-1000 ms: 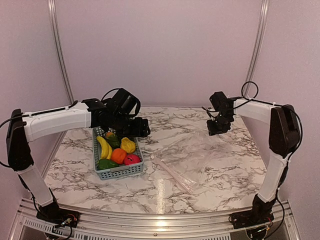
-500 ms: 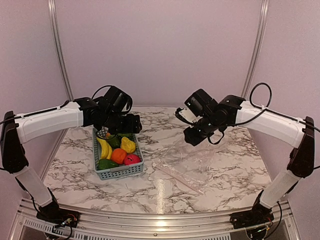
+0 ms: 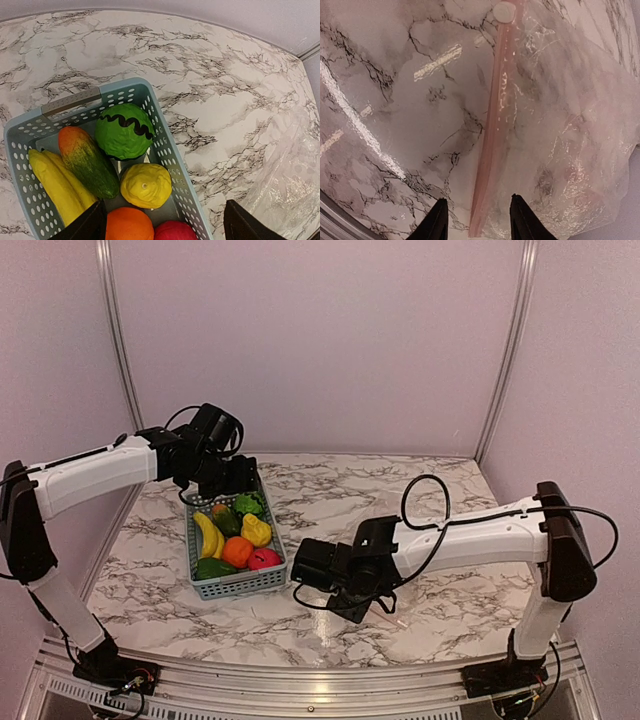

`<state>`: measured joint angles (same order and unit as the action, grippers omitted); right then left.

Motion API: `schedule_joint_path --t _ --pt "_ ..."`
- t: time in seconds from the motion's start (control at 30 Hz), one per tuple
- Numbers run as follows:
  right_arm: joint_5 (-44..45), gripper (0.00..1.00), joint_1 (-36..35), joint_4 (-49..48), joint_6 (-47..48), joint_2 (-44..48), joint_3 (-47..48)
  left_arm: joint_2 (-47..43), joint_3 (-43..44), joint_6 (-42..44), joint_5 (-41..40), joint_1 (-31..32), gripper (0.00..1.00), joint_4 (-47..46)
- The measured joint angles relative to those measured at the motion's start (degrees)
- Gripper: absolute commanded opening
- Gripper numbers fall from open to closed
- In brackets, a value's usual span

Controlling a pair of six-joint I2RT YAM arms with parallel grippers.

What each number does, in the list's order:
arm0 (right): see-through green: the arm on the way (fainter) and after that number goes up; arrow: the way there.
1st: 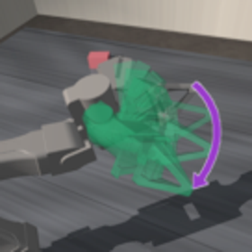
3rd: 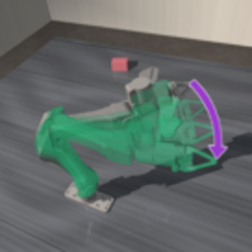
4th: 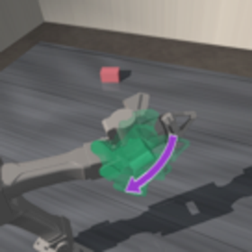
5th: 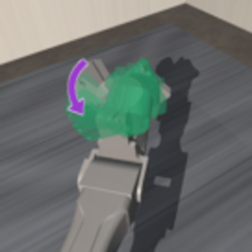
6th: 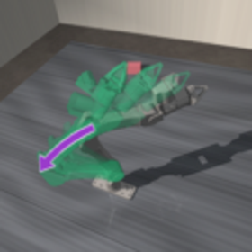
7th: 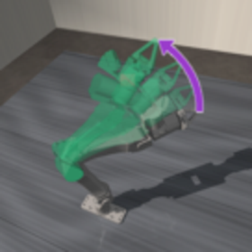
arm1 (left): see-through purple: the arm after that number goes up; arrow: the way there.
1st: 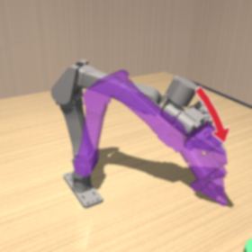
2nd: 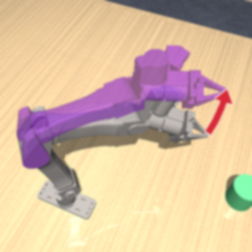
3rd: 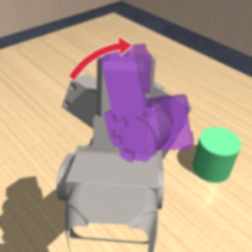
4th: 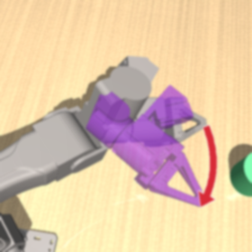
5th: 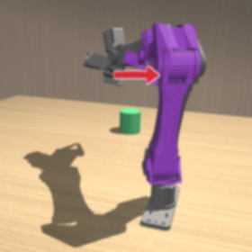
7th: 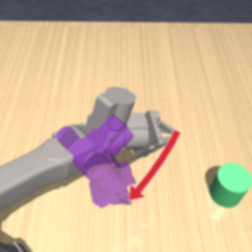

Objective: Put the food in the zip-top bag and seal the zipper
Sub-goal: Pick up the zipper food storage bag from the center of the board.

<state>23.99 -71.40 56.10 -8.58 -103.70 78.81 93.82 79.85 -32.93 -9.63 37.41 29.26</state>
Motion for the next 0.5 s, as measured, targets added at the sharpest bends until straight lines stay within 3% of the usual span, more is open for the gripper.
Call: schedule_joint_path --t 0.5 --pt "7.15 0.41 -1.62 4.02 -6.49 -7.74 2.6 -0.94 -0.98 1.97 1.66 -0.39 0.82 1.97"
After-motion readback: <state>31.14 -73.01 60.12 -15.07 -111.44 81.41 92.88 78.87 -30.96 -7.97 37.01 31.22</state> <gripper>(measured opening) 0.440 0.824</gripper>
